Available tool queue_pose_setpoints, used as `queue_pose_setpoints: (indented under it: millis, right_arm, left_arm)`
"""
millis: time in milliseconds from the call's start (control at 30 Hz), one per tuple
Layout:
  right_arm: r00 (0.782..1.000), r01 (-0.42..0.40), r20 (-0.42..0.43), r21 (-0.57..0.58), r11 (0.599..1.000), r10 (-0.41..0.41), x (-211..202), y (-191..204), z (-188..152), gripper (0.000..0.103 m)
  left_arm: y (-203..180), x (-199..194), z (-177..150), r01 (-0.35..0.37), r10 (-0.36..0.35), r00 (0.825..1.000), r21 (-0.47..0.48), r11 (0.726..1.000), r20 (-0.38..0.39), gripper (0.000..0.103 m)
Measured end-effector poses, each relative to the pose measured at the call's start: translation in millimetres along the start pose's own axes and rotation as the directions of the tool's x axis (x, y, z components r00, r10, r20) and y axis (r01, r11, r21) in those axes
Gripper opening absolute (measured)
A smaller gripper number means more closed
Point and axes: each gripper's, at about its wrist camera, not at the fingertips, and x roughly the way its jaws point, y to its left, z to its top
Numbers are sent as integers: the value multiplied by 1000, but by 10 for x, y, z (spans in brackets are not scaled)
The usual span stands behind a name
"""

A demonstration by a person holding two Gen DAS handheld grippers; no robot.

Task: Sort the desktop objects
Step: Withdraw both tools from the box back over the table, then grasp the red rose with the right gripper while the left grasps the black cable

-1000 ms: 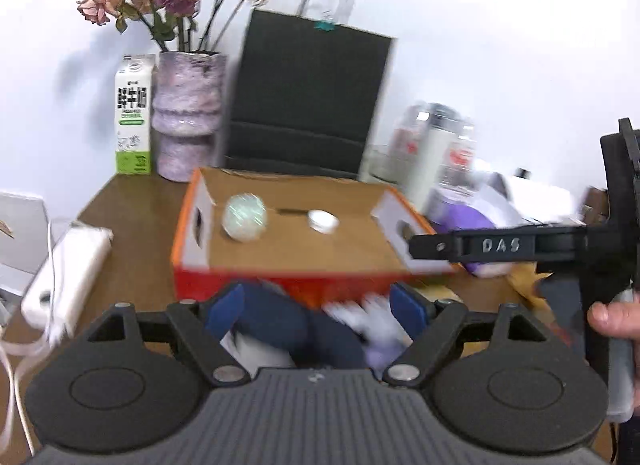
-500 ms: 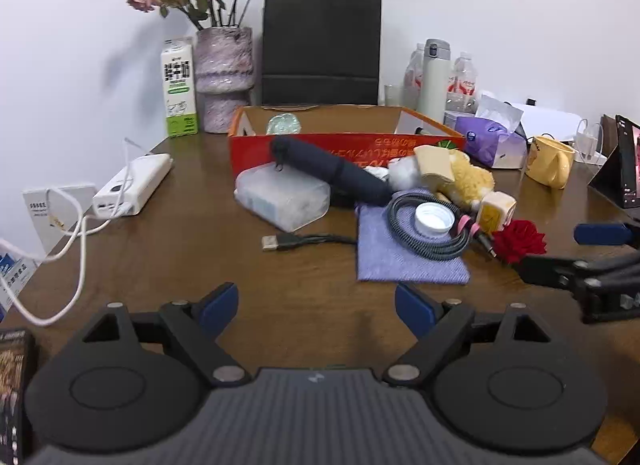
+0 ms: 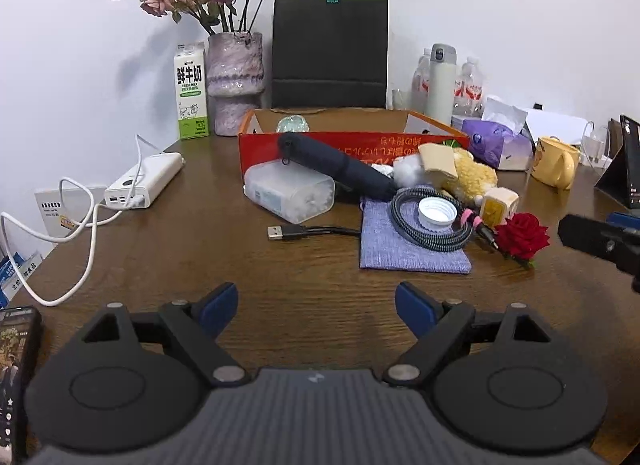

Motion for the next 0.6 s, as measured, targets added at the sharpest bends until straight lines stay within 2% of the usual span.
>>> queue_pose_setpoints:
  millis: [67, 100, 167, 200, 300, 333, 367, 500, 600]
  right_arm:
    - [1000, -4, 0, 23, 1000, 4, 11, -14, -41, 103]
    - [999, -31, -36, 33, 999, 32, 41, -44, -22, 102]
    - [980, -97, -170, 58, 994, 106, 206, -67, -5, 89]
    - [976, -99, -187, 74, 992, 112, 241, -90, 5, 82]
    - [978, -20, -207, 29, 999, 26, 344, -69, 49, 79]
    - [978, -11, -210, 1, 1000, 11, 380, -52, 51, 71]
    - [977, 1, -214, -21, 1000, -6, 420, -47, 64, 67]
    - [970, 97, -218, -78, 992, -112, 588, -97, 87, 66]
    - [963, 106, -240, -67, 992, -119, 735, -219, 123, 68]
  left_arm:
    - [-5, 27, -2, 8, -8, 1000, 1, 1000, -5, 89]
    - [-8, 47, 3, 11, -11, 1000, -2, 1000, -10, 89]
    - [-18, 86, 10, 18, -18, 1000, -5, 1000, -15, 89]
    - [-31, 111, 19, 21, -21, 1000, -3, 1000, -19, 89]
    - [-70, 195, 74, 28, -27, 999, 11, 1000, -22, 89]
    - [-82, 227, 107, 34, -33, 999, 14, 999, -22, 89]
    - [-97, 258, 136, 44, -44, 999, 16, 999, -20, 89]
    - [-226, 460, 329, 102, -101, 995, 30, 994, -20, 88]
    - [-414, 704, 491, 133, -133, 991, 95, 987, -11, 80]
